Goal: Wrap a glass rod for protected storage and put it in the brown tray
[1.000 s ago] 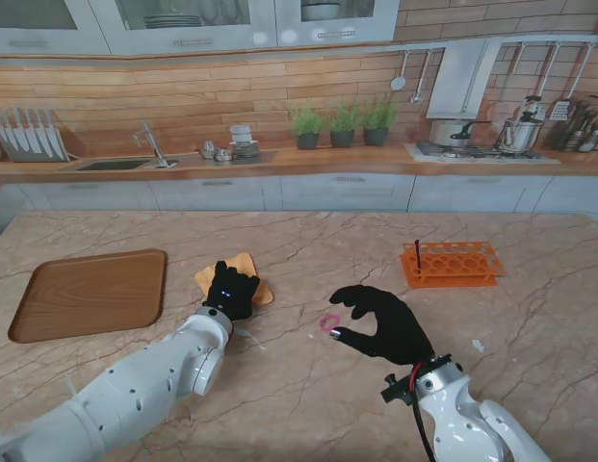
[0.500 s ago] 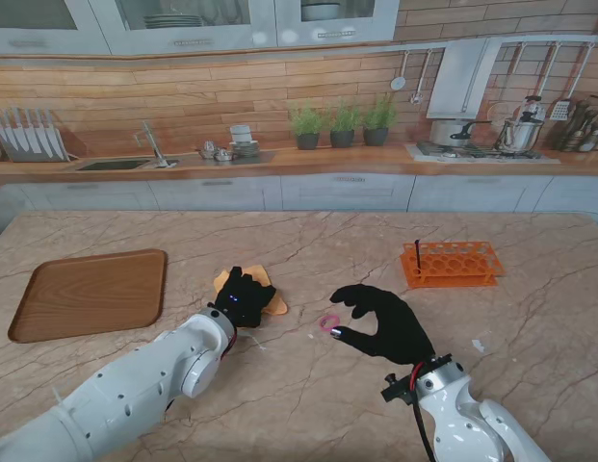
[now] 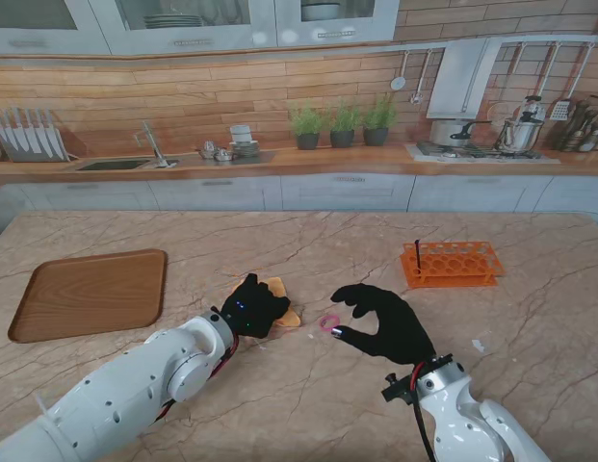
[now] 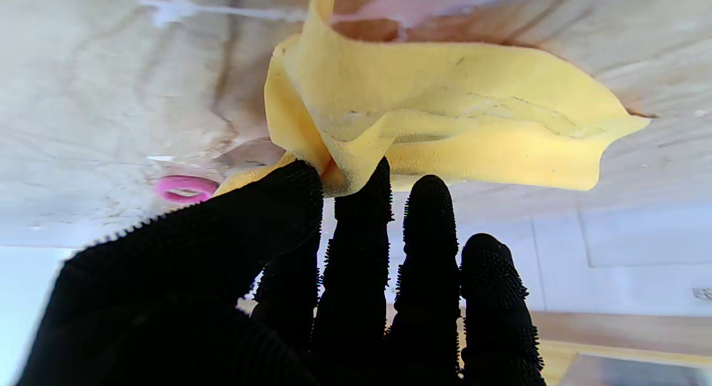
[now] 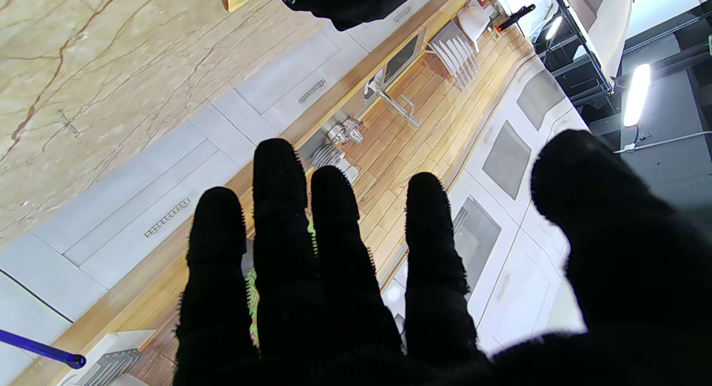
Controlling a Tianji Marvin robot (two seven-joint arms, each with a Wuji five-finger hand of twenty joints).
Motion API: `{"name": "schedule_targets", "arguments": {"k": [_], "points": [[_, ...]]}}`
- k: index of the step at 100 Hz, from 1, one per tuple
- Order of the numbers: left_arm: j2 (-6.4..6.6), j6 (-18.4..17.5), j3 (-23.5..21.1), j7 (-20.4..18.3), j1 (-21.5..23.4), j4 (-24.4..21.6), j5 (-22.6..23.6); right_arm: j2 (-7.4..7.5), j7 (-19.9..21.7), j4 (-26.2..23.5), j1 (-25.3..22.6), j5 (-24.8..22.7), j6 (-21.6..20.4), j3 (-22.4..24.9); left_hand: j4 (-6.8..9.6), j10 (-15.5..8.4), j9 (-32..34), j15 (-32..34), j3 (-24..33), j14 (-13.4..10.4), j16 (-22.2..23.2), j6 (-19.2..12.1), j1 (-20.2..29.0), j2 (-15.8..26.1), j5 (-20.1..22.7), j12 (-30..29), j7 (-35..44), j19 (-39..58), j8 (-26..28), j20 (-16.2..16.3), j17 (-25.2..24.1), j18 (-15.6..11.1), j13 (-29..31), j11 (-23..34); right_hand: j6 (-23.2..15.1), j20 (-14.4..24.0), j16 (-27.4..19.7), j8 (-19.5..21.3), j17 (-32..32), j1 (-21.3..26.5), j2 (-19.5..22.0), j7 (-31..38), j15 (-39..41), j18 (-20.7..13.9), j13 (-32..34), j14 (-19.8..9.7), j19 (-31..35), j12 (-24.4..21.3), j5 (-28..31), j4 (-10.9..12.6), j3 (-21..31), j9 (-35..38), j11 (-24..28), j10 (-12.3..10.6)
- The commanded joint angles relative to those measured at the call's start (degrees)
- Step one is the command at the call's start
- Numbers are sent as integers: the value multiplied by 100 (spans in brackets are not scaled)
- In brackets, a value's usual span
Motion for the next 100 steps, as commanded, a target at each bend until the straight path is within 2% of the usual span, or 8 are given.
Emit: {"name": "schedule_targets", "arguments": {"k": [1, 12, 52, 88, 100], "points": [[10, -153, -9, -92, 52, -49, -90, -28, -9, -9, -34, -3, -26, -6, -133, -104, -115, -98, 39, -128, -52, -413, 214, 88, -91, -1, 398, 24, 207, -59, -129, -106, -55, -69, -29, -34, 85, -31, -18, -196, 110, -1, 135, 38, 107, 22, 197, 69, 58, 56, 80, 66, 72, 3], [41, -441, -68, -255, 82, -102, -160, -28, -14, -9, -38, -7, -34, -4, -177, -152, -145, -202, -83, -184, -101, -467, 262, 156, -130, 1, 368, 5, 210, -160, -143, -144, -74, -179, -28, -36, 85, -33, -21, -192, 109, 0, 137, 42, 110, 12, 197, 68, 64, 59, 71, 64, 70, 5], [175, -1042, -401, -859, 282, -536, -167, -25, -2, -3, -40, -10, -31, -16, -308, -230, -315, -518, -610, -301, -200, -537, 584, 475, -322, 93, 262, -255, 371, -436, -286, -155, -210, -531, -31, -39, 84, -39, -26, -193, 122, -12, 134, 41, 106, 21, 198, 66, 66, 63, 47, 65, 65, 1], [242, -1222, -521, -1332, 360, -795, -251, -23, -8, 9, -35, -30, -26, -24, -331, -231, -340, -697, -860, -311, -289, -612, 796, 556, -370, 54, 138, -430, 427, -534, -324, -151, -254, -786, -32, -42, 83, -37, -27, -187, 115, -11, 131, 46, 105, 21, 195, 65, 54, 63, 61, 63, 61, -3], [258, -1215, -548, -1464, 396, -858, -291, -25, -20, 15, -33, -37, -22, -24, -361, -182, -323, -787, -869, -294, -353, -640, 850, 548, -293, -59, -99, -497, 164, -570, -326, -120, -255, -993, -29, -43, 83, -36, -29, -181, 102, -7, 132, 42, 107, 22, 195, 66, 64, 63, 61, 69, 66, -1]]}}
